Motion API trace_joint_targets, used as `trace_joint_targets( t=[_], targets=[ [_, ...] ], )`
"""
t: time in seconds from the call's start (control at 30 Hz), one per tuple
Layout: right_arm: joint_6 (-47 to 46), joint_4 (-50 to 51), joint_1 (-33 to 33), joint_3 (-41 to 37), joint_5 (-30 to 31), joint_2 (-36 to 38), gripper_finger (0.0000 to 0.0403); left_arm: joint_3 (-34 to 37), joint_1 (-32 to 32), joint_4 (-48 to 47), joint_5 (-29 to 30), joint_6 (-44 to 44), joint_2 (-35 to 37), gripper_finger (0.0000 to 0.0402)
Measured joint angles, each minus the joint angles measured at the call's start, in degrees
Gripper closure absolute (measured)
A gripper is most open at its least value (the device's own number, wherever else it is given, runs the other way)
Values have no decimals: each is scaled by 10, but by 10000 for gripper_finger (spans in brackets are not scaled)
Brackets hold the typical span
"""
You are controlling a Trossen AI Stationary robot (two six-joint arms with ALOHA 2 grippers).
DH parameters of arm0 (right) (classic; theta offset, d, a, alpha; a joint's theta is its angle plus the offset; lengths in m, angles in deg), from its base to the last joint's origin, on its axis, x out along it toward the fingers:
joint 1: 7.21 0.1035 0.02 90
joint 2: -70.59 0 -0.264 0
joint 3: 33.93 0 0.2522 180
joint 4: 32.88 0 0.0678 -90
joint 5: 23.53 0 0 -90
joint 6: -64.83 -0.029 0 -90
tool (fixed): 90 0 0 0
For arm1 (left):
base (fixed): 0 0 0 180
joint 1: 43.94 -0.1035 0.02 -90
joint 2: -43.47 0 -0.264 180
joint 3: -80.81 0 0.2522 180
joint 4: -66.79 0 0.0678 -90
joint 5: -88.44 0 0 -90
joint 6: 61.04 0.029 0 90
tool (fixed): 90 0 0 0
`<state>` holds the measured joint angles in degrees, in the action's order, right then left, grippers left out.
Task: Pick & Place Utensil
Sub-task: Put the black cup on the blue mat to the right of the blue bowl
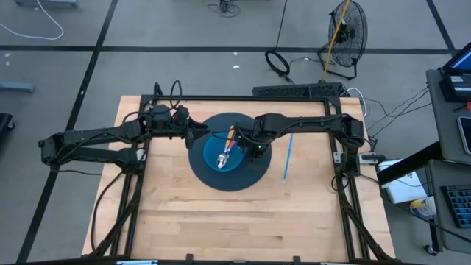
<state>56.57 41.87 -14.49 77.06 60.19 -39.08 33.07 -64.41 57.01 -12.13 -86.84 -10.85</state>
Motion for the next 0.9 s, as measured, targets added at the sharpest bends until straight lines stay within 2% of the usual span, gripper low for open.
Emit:
trace_joint_targets(
  t=[0.9],
  targets=[
    [1,5,0,0,-1,0,399,0,0,0,1,0,0,254]
  ],
)
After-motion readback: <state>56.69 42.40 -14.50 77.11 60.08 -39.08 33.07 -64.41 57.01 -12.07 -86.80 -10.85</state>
